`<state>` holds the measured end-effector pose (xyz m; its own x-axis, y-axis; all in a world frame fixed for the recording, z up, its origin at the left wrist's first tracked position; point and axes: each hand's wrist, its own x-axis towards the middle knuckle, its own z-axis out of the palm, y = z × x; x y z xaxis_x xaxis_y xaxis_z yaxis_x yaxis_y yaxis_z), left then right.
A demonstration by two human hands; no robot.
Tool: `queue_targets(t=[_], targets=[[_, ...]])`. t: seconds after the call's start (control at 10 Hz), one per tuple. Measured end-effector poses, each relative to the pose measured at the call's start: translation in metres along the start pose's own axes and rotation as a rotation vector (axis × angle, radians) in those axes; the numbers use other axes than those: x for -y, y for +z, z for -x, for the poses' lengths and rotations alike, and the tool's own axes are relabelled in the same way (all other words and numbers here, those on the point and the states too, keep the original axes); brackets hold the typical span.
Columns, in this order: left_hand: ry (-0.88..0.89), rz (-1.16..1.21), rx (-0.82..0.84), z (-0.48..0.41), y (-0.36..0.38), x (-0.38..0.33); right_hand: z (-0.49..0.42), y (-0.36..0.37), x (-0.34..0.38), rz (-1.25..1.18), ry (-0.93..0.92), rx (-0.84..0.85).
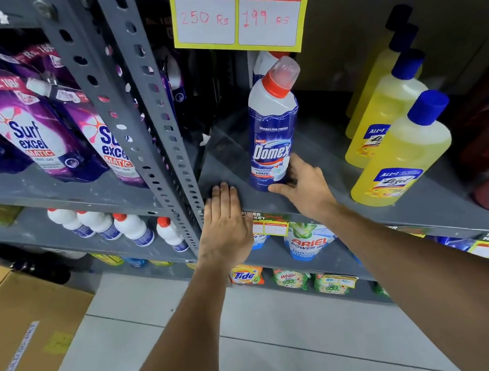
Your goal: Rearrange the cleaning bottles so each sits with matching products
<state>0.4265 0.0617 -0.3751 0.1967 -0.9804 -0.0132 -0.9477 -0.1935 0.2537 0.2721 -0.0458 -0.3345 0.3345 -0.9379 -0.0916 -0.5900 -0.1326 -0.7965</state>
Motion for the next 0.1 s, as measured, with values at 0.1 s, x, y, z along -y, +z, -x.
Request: queue_targets(t=[0.1], targets=[[-0.004, -0.014, -0.001, -0.0048, 0.0011, 0.0029, 0.0001, -0.0002, 0.0057, -0.029, 0.011, 0.026]])
